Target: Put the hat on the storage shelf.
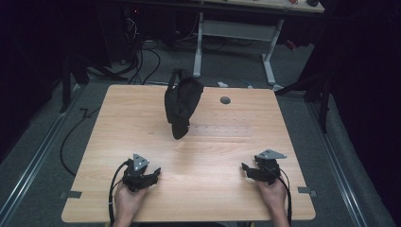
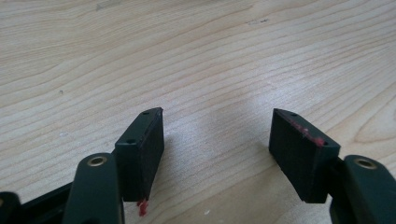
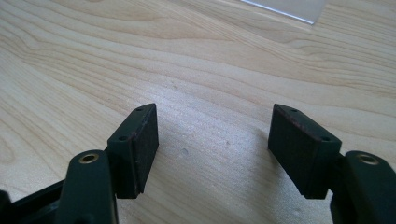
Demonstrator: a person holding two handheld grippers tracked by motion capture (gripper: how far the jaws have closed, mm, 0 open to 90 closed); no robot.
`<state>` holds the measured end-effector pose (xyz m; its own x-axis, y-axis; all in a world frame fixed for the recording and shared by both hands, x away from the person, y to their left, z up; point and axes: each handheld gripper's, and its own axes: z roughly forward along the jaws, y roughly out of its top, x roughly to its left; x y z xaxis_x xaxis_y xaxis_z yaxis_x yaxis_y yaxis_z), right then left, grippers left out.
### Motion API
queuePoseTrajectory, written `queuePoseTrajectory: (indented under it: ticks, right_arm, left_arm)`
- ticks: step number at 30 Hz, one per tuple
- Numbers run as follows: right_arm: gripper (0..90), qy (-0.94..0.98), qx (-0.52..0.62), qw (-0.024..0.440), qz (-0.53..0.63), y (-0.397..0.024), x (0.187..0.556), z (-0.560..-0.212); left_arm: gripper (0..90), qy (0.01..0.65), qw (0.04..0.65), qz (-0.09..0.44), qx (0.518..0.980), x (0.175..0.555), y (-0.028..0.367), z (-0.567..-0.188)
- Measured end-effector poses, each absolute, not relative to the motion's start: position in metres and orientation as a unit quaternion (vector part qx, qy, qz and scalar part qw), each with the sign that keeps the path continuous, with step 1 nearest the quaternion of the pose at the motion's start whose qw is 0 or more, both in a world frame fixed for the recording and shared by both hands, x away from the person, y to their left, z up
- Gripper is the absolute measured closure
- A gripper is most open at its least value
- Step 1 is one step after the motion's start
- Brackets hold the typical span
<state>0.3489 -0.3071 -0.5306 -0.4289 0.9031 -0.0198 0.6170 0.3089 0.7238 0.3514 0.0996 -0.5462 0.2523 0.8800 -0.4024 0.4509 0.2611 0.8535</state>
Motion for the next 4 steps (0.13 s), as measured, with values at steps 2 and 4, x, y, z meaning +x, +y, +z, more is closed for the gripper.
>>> queuePoseTrajectory:
  ticks: [2, 4]
  right_arm:
    - [33.6, 0.778, 0.489, 0.217, 0.328, -0.3068, 0.3487, -0.5306]
    - [33.6, 0.779, 0.489, 0.217, 0.328, -0.3068, 0.3487, -0.5307]
  left_arm:
    - [34.7, 0.579, 0.544, 0.196, 0.575, 0.3513, 0.0994, -0.5462]
    - [34.1, 0.579, 0.543, 0.196, 0.575, 0.3514, 0.0994, -0.5461]
